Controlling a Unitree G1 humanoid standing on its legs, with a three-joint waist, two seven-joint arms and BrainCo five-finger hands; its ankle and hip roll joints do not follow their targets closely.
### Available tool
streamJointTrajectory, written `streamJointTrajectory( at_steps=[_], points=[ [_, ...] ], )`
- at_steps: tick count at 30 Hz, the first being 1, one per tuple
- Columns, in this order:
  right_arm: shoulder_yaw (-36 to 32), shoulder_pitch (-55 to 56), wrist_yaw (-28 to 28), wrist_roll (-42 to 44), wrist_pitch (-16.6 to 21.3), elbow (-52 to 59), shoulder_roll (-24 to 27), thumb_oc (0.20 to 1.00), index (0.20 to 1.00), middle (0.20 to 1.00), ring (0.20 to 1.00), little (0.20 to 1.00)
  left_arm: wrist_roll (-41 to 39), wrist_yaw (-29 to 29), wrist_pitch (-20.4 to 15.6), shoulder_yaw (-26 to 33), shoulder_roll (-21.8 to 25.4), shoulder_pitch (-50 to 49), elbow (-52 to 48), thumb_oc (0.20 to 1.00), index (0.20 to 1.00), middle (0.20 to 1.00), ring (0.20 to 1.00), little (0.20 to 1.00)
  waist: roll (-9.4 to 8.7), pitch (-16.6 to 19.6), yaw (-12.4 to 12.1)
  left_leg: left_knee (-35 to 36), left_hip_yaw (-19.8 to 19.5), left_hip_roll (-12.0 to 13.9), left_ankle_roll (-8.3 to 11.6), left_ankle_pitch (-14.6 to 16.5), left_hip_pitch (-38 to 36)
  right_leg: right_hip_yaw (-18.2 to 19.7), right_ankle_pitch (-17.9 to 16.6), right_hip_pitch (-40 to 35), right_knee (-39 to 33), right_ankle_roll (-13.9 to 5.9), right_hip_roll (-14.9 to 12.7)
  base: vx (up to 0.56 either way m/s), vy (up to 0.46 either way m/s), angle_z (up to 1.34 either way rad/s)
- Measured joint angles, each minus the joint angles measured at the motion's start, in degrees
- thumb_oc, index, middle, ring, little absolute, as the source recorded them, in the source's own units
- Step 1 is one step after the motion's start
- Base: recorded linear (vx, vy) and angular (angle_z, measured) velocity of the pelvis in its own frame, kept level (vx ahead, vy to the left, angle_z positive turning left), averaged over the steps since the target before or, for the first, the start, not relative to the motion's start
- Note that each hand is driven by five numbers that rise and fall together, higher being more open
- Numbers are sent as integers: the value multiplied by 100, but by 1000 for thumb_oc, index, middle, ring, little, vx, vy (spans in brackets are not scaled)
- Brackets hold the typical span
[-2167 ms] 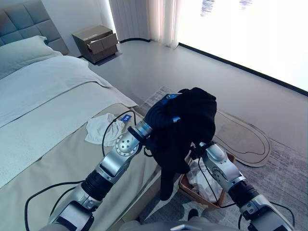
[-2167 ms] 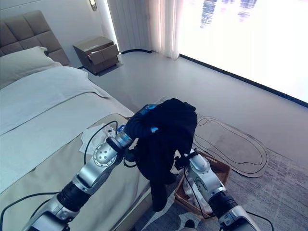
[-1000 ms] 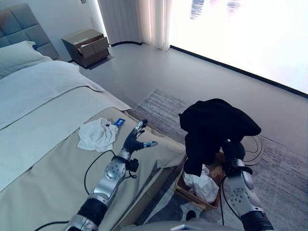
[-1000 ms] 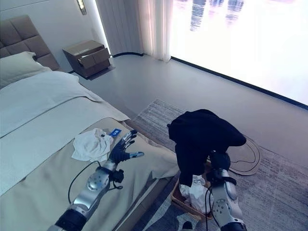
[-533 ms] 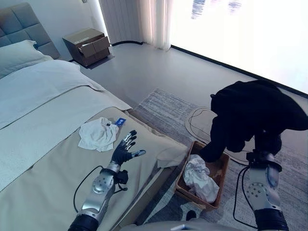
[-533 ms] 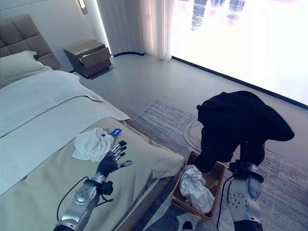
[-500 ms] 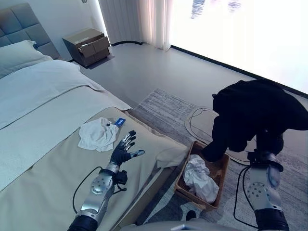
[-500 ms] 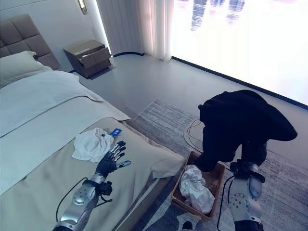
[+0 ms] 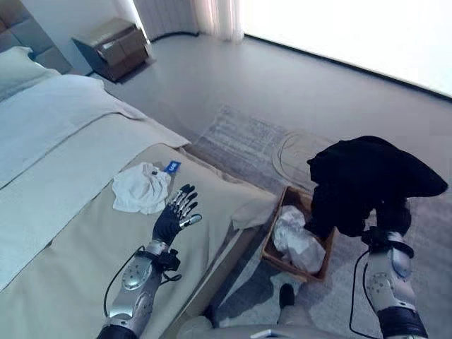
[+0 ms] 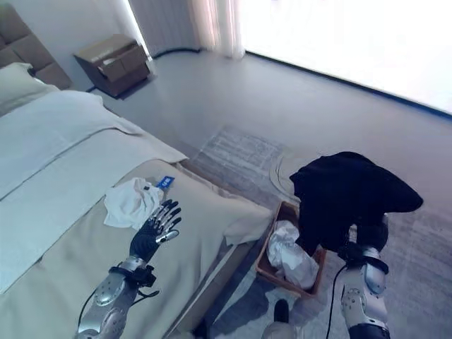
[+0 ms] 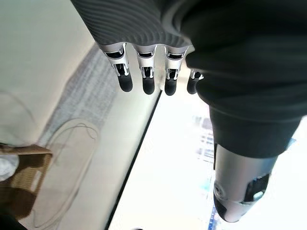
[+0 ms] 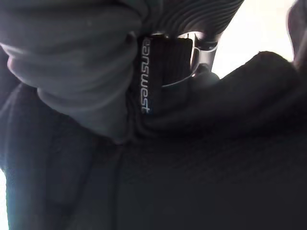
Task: Pick up clothes into the bucket
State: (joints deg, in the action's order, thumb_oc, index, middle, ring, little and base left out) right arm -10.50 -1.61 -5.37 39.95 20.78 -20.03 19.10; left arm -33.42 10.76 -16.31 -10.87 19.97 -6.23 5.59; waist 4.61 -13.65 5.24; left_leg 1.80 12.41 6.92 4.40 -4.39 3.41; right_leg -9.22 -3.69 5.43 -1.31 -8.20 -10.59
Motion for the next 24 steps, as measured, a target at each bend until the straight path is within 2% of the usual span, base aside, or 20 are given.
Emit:
streamJointTrajectory(
  at_steps=[3, 6, 13, 18, 19, 21, 24],
  points=[
    [49, -431, -217, -210, 6, -327, 53, 200, 200, 200, 200, 200, 0, -146, -139, 59, 75, 164, -181, 1000, 1000, 1000, 1000, 1000, -2, -363, 13, -252, 5, -31, -28, 39, 350, 169, 67, 524, 463, 9, -115, -146, 33, -18],
    [145, -935, -473, -472, -38, -538, 290, 200, 200, 200, 200, 200, -1, -257, -257, 89, 245, 513, -257, 1000, 1000, 1000, 1000, 1000, -9, -927, 2, -640, -3, -74, -88, 127, 829, 271, 202, 1116, 1037, 21, -222, -119, -22, -1],
    [341, -1968, -943, -493, -30, -971, 420, 200, 200, 200, 200, 200, -1, -621, -327, 83, 392, 792, -351, 1000, 1000, 1000, 1000, 1000, -32, -1528, -27, -1856, -197, 3, -142, 467, 2097, 426, 664, 2475, 2463, 175, -324, -110, -39, 6],
    [520, -2646, -1239, -489, -26, -1306, 591, 200, 200, 200, 200, 200, 0, -873, -410, 78, 449, 849, -483, 1000, 1000, 1000, 1000, 1000, -30, -1616, -213, -2522, -336, 114, -122, 560, 2896, 512, 807, 3274, 3147, 308, -261, -92, -25, 3],
    [687, -2906, -1307, -493, -22, -1437, 785, 200, 200, 200, 200, 200, -1, -936, -440, 65, 558, 847, -620, 1000, 1000, 1000, 1000, 1000, -31, -1616, -179, -2714, -381, 169, -134, 691, 3158, 535, 922, 3520, 3283, 358, -247, -44, 1, -3],
    [806, -3371, -1419, -502, -17, -1674, 1043, 200, 200, 200, 200, 200, -1, -1008, -500, 54, 646, 877, -801, 1000, 1000, 1000, 1000, 1000, -23, -1626, -305, -3009, -431, 198, -75, 770, 3605, 569, 932, 3965, 3490, 345, -233, 35, -10, -12],
    [911, -3775, -1561, -502, -26, -1968, 1261, 200, 200, 200, 200, 200, -1, -1086, -543, -3, 678, 869, -897, 1000, 1000, 1000, 1000, 1000, -17, -1630, -313, -3293, -622, 172, -43, 874, 3993, 564, 933, 4298, 3665, 335, -235, -4, -7, -11]
  ],
)
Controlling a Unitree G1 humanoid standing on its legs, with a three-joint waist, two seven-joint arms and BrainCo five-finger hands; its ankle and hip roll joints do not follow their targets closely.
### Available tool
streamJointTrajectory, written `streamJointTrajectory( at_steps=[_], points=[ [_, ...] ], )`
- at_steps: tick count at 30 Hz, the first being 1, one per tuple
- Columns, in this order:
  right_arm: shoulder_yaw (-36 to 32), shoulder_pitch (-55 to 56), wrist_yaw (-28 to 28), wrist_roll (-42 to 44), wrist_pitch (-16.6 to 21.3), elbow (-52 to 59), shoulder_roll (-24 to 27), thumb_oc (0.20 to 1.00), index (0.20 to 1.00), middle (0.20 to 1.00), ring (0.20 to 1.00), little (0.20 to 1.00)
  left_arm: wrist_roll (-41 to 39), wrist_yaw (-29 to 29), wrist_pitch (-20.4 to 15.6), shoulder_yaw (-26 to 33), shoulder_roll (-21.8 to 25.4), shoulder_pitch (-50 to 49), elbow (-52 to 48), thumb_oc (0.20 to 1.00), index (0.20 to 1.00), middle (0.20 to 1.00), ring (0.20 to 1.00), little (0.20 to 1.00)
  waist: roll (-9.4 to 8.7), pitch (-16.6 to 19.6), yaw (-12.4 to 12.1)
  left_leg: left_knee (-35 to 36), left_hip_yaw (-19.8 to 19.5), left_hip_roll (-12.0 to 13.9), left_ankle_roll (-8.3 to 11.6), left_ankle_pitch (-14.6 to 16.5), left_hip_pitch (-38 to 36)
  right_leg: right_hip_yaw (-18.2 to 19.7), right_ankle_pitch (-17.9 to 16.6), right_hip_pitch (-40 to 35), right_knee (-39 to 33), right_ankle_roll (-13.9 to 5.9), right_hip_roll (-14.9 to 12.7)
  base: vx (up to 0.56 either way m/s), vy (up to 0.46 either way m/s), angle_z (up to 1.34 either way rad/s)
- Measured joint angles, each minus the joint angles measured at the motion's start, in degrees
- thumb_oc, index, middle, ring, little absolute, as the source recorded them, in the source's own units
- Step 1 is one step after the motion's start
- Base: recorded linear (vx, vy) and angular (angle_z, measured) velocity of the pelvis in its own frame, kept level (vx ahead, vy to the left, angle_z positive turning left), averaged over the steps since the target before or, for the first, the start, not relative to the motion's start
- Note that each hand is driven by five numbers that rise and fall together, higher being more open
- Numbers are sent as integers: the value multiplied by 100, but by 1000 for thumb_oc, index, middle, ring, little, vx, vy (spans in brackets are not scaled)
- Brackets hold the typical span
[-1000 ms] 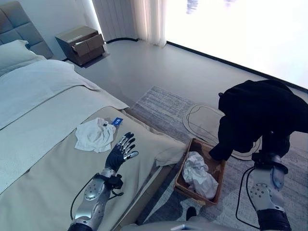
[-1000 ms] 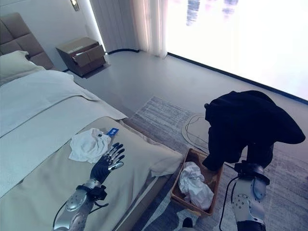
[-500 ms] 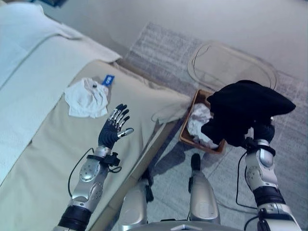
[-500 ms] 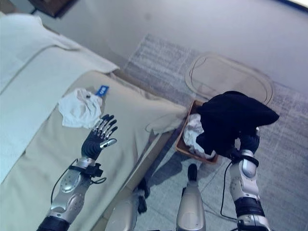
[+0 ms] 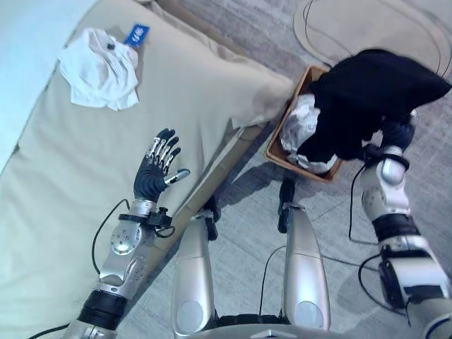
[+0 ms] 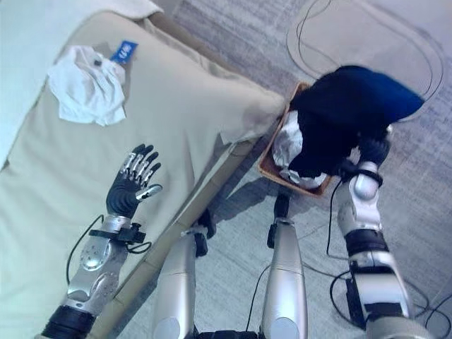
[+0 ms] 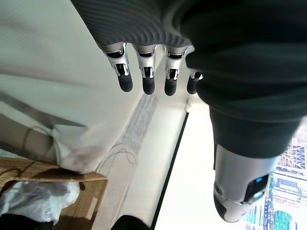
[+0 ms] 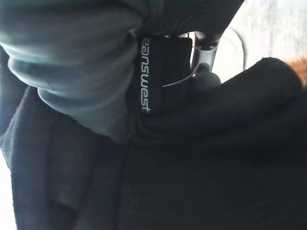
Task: Pick up clothes into the bucket
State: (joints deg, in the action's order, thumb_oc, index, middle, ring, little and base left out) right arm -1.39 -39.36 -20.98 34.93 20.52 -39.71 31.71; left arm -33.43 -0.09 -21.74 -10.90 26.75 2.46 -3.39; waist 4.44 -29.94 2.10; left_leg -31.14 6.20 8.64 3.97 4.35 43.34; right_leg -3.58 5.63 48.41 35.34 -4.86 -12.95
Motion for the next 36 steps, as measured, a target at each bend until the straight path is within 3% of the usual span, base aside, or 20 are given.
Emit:
streamJointTrajectory(
  at_steps=[6, 12, 16, 23, 34, 35, 36],
  points=[
    [433, -850, -276, -74, -56, -1002, 533, 200, 200, 200, 200, 200, -11, -149, -51, -203, 229, -24, -96, 1000, 1000, 1000, 1000, 1000, 71, -15, -171, -147, -64, -146, -26, -6, 656, 21, -13, 686, 184, -10, -150, -32, 23, 1],
    [1375, -1029, -235, -1187, -489, -2035, 691, 200, 200, 200, 200, 200, -10, -244, -125, -462, 354, 162, -162, 1000, 1000, 1000, 1000, 1000, 93, -29, -299, -339, -105, -254, -67, -34, 890, 82, 50, 994, 588, 93, -269, -27, -6, 12],
    [1467, -1232, -160, -1352, -708, -2512, 536, 200, 200, 200, 200, 200, -12, -293, -202, -544, 355, 244, -218, 1000, 1000, 1000, 1000, 1000, 108, -36, -324, -374, -164, -288, -66, -33, 974, 66, 117, 1092, 737, 127, -307, -15, -2, 9],
    [1555, -1589, -85, -1406, -763, -2874, 516, 200, 200, 200, 200, 200, -169, -351, -243, -586, 358, 289, -254, 1000, 1000, 1000, 1000, 1000, 114, -43, -307, -632, -235, -298, -47, -10, 1354, 72, 200, 1463, 1026, 163, -331, 4, -6, 3],
    [1552, -1692, -171, -1401, -846, -3202, 521, 200, 200, 200, 200, 200, -237, -407, -243, -581, 368, 291, -256, 1000, 1000, 1000, 1000, 1000, 114, -43, -285, -653, -267, -296, -16, 11, 1379, 87, 250, 1494, 1058, 155, -322, 0, -2, 0],
    [1553, -1725, -171, -1402, -850, -3232, 521, 840, 840, 840, 840, 840, -240, -407, -243, -581, 366, 290, -256, 1000, 1000, 1000, 1000, 1000, 114, -43, -287, -648, -267, -293, -16, 11, 1389, 87, 248, 1499, 1040, 152, -315, 0, 0, 0],
    [1553, -1745, -171, -1403, -852, -3245, 521, 1000, 1000, 1000, 1000, 1000, -240, -407, -243, -581, 366, 290, -256, 1000, 1000, 1000, 1000, 1000, 114, -43, -287, -644, -267, -292, -16, 11, 1391, 87, 246, 1500, 1032, 150, -314, 0, 0, 0]
  ],
)
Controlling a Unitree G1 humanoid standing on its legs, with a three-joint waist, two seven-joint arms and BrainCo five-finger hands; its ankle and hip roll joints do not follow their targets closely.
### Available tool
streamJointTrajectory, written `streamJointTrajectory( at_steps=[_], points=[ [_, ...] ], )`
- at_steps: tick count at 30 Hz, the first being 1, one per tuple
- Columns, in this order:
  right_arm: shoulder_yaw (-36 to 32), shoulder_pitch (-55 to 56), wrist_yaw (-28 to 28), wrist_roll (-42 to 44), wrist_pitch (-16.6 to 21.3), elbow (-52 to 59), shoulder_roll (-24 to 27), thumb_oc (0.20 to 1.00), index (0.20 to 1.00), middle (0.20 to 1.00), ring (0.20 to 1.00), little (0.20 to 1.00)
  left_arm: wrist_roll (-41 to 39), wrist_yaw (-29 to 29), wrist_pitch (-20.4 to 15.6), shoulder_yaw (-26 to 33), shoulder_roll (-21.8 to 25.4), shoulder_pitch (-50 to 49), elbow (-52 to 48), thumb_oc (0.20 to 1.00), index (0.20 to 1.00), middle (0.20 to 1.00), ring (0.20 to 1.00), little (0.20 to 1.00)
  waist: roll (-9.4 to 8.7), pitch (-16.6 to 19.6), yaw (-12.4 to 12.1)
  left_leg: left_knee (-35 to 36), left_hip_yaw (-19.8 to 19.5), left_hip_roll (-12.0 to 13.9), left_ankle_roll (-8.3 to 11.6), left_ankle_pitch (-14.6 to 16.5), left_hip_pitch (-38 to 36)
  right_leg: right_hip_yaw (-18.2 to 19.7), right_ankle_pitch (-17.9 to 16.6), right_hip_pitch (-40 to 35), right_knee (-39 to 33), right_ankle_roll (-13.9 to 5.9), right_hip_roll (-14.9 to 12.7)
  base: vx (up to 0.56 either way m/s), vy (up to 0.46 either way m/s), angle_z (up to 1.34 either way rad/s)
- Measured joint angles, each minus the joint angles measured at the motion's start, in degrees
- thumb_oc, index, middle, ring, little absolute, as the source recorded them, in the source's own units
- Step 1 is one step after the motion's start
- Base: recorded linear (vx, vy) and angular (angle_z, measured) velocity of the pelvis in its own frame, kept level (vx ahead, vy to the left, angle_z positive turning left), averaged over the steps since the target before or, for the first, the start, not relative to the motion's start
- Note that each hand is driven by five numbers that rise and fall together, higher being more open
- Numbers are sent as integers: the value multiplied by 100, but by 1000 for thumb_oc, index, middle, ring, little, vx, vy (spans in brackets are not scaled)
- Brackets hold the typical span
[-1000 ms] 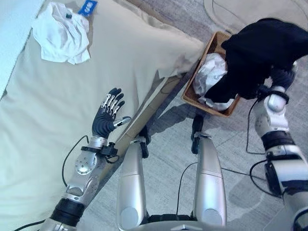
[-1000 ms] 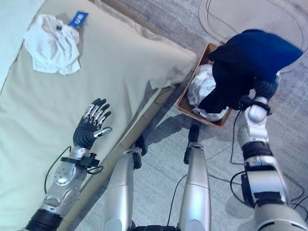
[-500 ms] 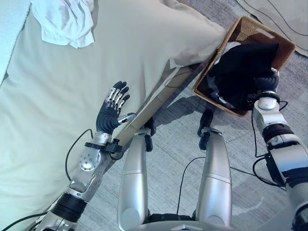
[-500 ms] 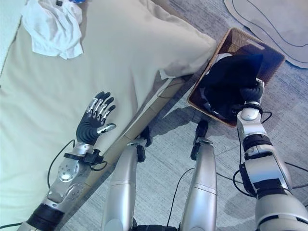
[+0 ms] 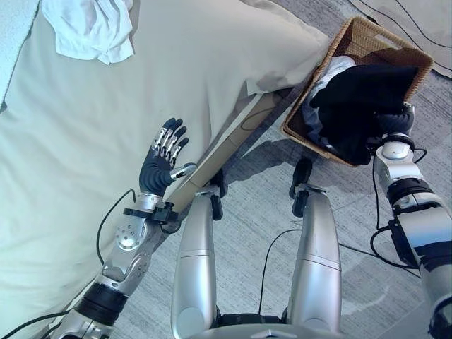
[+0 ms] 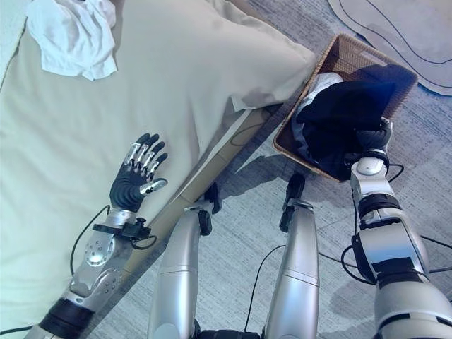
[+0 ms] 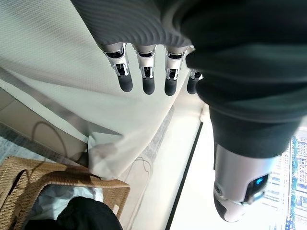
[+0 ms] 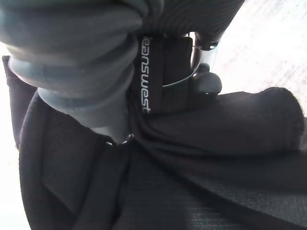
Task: Pick up clothes into the bucket
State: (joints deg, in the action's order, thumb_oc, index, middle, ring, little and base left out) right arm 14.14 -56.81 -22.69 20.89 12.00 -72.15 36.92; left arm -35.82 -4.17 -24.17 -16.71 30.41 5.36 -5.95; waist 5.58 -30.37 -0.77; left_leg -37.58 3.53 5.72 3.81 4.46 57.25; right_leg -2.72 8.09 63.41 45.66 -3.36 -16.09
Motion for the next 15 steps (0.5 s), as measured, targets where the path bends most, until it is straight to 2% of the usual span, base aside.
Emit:
streamJointTrajectory(
  at_steps=[10, 15],
  points=[
    [5, -415, -8, -126, -60, -23, 12, 1000, 1000, 1000, 1000, 1000, 0, -44, 0, 44, 1, 28, 1, 1000, 1000, 1000, 1000, 1000, -5, -2, 3, 16, -1, -1, -8, -5, -61, -11, -60, -87, -59, -24, 14, 0, 0, 0],
    [-5, -300, -33, -107, -69, 231, -18, 1000, 1000, 1000, 1000, 1000, -143, -38, -2, 111, -24, 76, 14, 1000, 1000, 1000, 1000, 1000, -14, 3, 31, 292, 14, 20, -37, -26, -475, -49, -130, -546, -412, -95, 69, 0, 6, -5]
  ],
)
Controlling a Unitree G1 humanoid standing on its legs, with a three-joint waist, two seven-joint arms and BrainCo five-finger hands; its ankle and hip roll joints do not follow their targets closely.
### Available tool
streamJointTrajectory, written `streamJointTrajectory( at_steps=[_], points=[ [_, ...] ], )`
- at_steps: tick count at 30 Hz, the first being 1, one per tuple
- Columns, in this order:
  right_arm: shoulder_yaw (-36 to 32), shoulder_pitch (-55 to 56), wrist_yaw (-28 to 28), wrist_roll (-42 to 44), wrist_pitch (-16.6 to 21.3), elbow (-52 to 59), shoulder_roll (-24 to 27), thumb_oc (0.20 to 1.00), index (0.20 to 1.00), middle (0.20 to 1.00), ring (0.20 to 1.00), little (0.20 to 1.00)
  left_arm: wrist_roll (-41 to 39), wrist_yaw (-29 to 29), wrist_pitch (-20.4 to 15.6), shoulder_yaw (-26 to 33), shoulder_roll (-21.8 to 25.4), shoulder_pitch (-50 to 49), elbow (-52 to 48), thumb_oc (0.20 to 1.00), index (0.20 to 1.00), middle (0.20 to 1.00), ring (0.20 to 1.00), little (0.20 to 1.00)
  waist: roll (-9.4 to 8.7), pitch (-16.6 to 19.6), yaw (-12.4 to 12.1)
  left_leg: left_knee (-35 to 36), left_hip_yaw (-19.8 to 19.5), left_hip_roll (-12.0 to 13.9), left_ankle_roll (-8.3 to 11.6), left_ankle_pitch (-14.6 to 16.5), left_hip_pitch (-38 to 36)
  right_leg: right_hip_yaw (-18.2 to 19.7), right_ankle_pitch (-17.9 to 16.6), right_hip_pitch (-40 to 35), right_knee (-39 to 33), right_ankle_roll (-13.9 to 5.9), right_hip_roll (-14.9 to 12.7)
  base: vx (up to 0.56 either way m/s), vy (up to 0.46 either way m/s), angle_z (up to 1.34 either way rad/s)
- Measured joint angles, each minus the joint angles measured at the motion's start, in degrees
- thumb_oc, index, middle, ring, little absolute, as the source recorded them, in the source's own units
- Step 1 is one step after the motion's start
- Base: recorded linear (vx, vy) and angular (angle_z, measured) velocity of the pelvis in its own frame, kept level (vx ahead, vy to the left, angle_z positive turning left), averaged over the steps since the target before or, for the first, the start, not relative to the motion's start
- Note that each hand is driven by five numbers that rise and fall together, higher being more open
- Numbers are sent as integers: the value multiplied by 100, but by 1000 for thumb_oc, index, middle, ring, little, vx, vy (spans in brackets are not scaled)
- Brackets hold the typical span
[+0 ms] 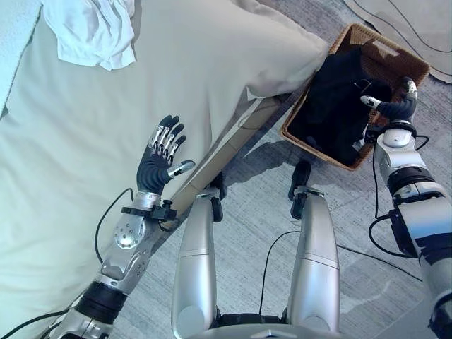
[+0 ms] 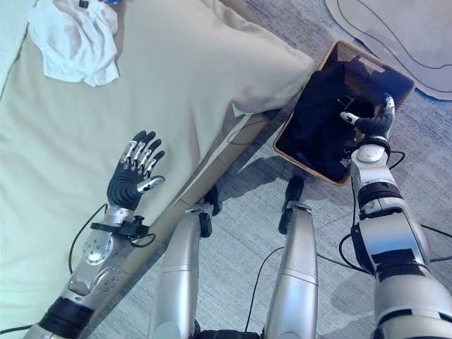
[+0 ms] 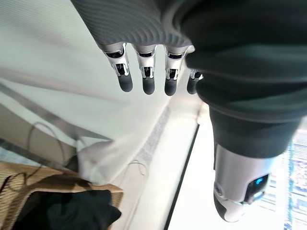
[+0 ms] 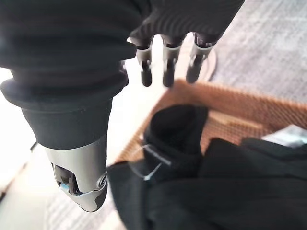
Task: Pick up clothes into the bucket
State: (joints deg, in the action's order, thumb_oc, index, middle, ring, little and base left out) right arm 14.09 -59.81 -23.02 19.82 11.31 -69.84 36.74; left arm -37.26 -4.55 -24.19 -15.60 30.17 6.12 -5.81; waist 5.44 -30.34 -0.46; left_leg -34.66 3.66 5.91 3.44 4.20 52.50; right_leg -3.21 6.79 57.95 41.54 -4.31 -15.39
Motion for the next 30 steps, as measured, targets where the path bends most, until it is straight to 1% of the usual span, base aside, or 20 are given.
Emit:
streamJointTrajectory(
  at_steps=[2, 4, 7, 8, 10, 11, 12, 13, 14, 16, 18, 20, 22, 24, 25, 26, 27, 28, 29, 30],
  points=[
    [3, 51, -6, 7, 3, 177, -7, 1000, 1000, 1000, 1000, 1000, -33, 7, 0, 62, -7, 11, 17, 1000, 1000, 1000, 1000, 1000, -8, 2, 114, 248, 35, -10, -68, -50, -207, -48, -57, -232, -258, -35, 3, 6, 4, -2],
    [2, 198, -20, 3, 14, 412, -15, 1000, 1000, 1000, 1000, 1000, -70, 6, -1, 105, -13, 10, 48, 1000, 1000, 1000, 1000, 1000, -30, 15, 119, 516, 74, -23, -132, -113, -474, -73, -139, -496, -520, -67, 11, -25, -1, 0],
    [-6, 619, -123, -15, 37, 886, -32, 1000, 1000, 1000, 1000, 1000, -62, 10, -14, 110, -43, 75, 61, 1000, 1000, 1000, 1000, 1000, -40, 23, 138, 898, 79, -30, -76, -248, -957, -202, -270, -1020, -897, -116, 23, 18, -29, 1],
    [-191, 997, -157, -16, 51, 1381, -101, 1000, 1000, 1000, 1000, 1000, -61, 8, -28, 170, -94, 70, 60, 1000, 1000, 1000, 1000, 1000, -92, 33, 172, 1024, 93, -20, -66, -249, -1149, -247, -283, -1213, -972, -101, 27, 109, -72, 7],
    [-551, 1665, -217, -19, 200, 2254, -364, 1000, 1000, 1000, 1000, 1000, -62, 0, -26, 270, -321, 52, 226, 1000, 1000, 1000, 1000, 1000, -125, 54, 165, 1261, 45, -15, -19, -338, -1476, -379, -297, -1579, -1162, -102, 34, 84, -60, 15],
    [-724, 2240, -228, -19, 296, 2821, -681, 1000, 1000, 1000, 1000, 1000, -65, -1, -24, 327, -454, -20, 395, 1000, 1000, 1000, 1000, 1000, -199, 117, 179, 1484, 3, -26, -17, -381, -1791, -472, -297, -1881, -1307, -99, 28, 89, -54, 13],
    [-715, 2459, -222, -18, 343, 2931, -850, 1000, 1000, 1000, 1000, 1000, -65, -2, -28, 349, -447, -118, 430, 1000, 1000, 1000, 1000, 1000, -293, 216, 241, 1561, 6, -20, -11, -388, -1896, -492, -268, -1968, -1310, -82, 37, 118, -65, 14],
    [-793, 2704, -205, -15, 372, 3136, -1014, 1000, 1000, 1000, 1000, 1000, -56, 3, -27, 395, -453, -173, 491, 1000, 1000, 1000, 1000, 1000, -303, 242, 216, 1634, -49, -18, 32, -421, -2019, -574, -265, -2129, -1380, -83, 39, 82, -41, 19],
    [-803, 3023, -171, -14, 468, 3336, -1188, 1000, 1000, 1000, 1000, 1000, -57, -4, -19, 404, -438, -236, 564, 1000, 1000, 1000, 1000, 1000, -332, 289, 273, 1750, -112, -9, 27, -437, -2201, -689, -265, -2382, -1472, -81, 40, 137, -61, 23],
    [-876, 3410, -74, 24, 506, 3485, -1390, 1000, 1000, 1000, 1000, 1000, -33, -2, -14, 434, -472, -316, 598, 1000, 1000, 1000, 1000, 1000, -397, 362, 252, 1862, -129, -9, 28, -437, -2412, -764, -260, -2629, -1606, -85, 42, 190, -64, 17],
    [-1034, 3924, 124, 341, 636, 3941, -1690, 1000, 1000, 1000, 1000, 1000, 171, -15, 2, 547, -588, -293, 930, 1000, 1000, 1000, 1000, 1000, -395, 370, 267, 2016, -262, -16, 67, -473, -2758, -971, -263, -3125, -1822, -86, 45, 159, -10, 30],
    [-972, 4197, 381, 543, 691, 4064, -1837, 1000, 1000, 1000, 1000, 1000, 435, -59, 21, 610, -602, -277, 1203, 1000, 1000, 1000, 1000, 1000, -397, 422, 230, 2146, -376, -24, 67, -469, -3111, -1141, -258, -3612, -2019, -89, 48, 73, 7, 31],
    [-889, 4337, 610, 647, 753, 4080, -1908, 1000, 1000, 1000, 1000, 1000, 712, -88, 23, 608, -646, -295, 1346, 1000, 1000, 1000, 1000, 1000, -397, 535, 104, 2275, -422, -56, 68, -470, -3465, -1249, -257, -4046, -2208, -93, 39, 120, -23, 21],
    [-888, 4403, 720, 684, 753, 4084, -1943, 1000, 1000, 1000, 1000, 1000, 792, -117, 28, 619, -688, -335, 1440, 1000, 1000, 1000, 1000, 1000, -376, 674, 53, 2318, -543, -99, 68, -471, -3503, -1375, -223, -4226, -2269, -146, 35, 142, -26, 42],
    [-908, 4583, 788, 796, 754, 4092, -2039, 1000, 1000, 1000, 1000, 1000, 963, -128, 91, 672, -760, -374, 1535, 1000, 1000, 1000, 1000, 1000, -376, 739, -18, 2415, -716, -114, 127, -532, -3775, -1624, -226, -4658, -2443, -183, 29, 85, -8, 59],
    [-887, 4686, 814, 798, 756, 4088, -2060, 1000, 1000, 1000, 1000, 1000, 956, -138, 93, 652, -771, -387, 1563, 1000, 1000, 1000, 1000, 1000, -401, 843, 4, 2431, -737, -118, 126, -531, -3801, -1639, -218, -4701, -2475, -192, 30, 113, -17, 67],
    [-894, 4835, 869, 811, 754, 4105, -2107, 1000, 1000, 1000, 1000, 1000, 983, -143, 114, 745, -840, -491, 1634, 1000, 1000, 1000, 1000, 1000, -389, 1015, -63, 2541, -847, -133, 185, -446, -3859, -1829, -160, -4976, -2613, -262, 43, 44, 32, 77],
    [-932, 4966, 890, 908, 757, 4120, -2135, 1000, 1000, 1000, 1000, 1000, 1005, -177, 136, 767, -880, -528, 1677, 1000, 1000, 1000, 1000, 1000, -380, 1125, -71, 2653, -838, -163, 134, -494, -3905, -2131, -165, -5269, -2746, -290, 28, 50, 30, 110],
    [-990, 5076, 892, 950, 757, 4171, -2143, 1000, 1000, 1000, 1000, 1000, 1051, -175, 145, 763, -904, -497, 1719, 1000, 1000, 1000, 1000, 1000, -365, 1185, 12, 2651, -721, -72, 121, -486, -3872, -2352, -164, -5424, -2820, -294, -7, 117, 142, 129],
    [-1044, 5202, 889, 1026, 757, 4210, -2137, 1000, 1000, 1000, 1000, 1000, 1151, -175, 158, 758, -917, -475, 1742, 1000, 1000, 1000, 1000, 1000, -414, 1297, 49, 2640, -158, 86, 102, -488, -3914, -2537, -109, -5523, -2848, -275, -96, 159, 142, 86]
  ],
)
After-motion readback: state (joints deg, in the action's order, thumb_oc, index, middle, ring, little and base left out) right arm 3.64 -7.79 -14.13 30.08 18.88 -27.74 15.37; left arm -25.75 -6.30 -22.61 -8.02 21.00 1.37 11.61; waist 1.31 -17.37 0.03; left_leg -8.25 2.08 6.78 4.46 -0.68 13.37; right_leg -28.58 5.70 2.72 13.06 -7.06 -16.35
